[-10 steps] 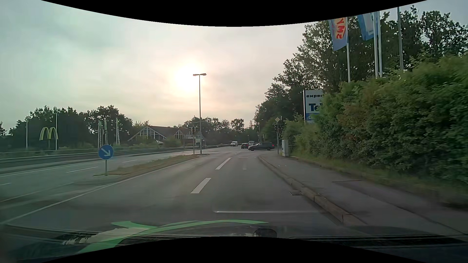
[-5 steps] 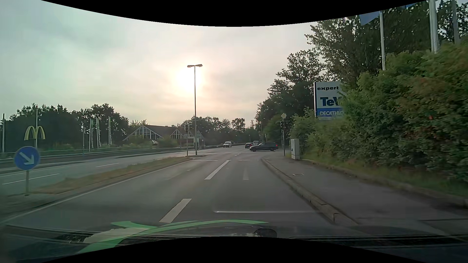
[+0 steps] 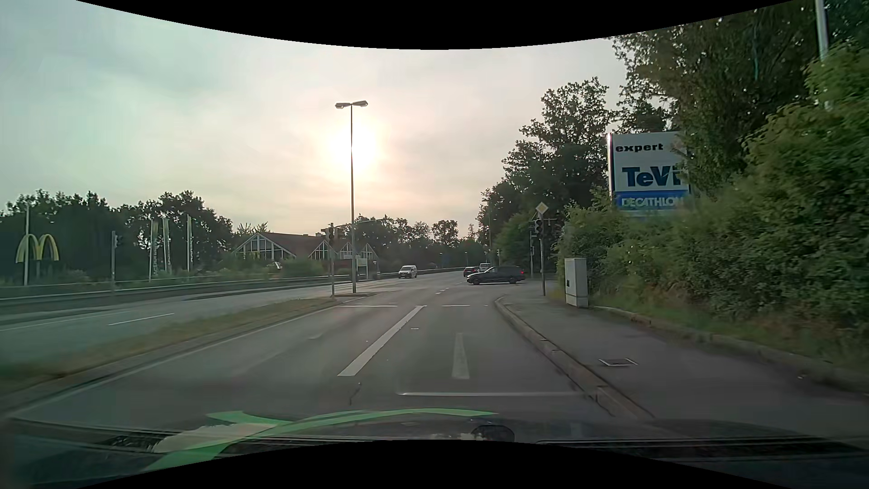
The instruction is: Follow the waypoints while adhering to traffic rules and regulations
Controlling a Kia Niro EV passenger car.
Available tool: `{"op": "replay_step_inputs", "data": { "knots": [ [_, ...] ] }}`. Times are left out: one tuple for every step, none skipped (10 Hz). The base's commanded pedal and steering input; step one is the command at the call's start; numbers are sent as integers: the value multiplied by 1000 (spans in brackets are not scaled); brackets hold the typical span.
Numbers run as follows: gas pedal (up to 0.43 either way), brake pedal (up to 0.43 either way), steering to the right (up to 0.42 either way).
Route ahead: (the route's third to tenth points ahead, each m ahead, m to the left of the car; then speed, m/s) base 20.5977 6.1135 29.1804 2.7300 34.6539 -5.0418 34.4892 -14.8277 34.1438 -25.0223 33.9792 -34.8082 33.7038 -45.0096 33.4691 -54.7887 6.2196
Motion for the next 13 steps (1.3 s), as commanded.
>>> {"op": "replay_step_inputs", "data": {
  "knots": [
    [8,0,-16],
    [8,0,-15],
    [8,0,-13],
    [8,0,-12],
    [8,0,-11],
    [8,0,-10],
    [20,0,-9],
    [20,0,-8],
    [20,0,-5],
    [20,0,-4],
    [20,0,-4],
    [20,0,-2],
    [20,0,-1]
  ]
}}
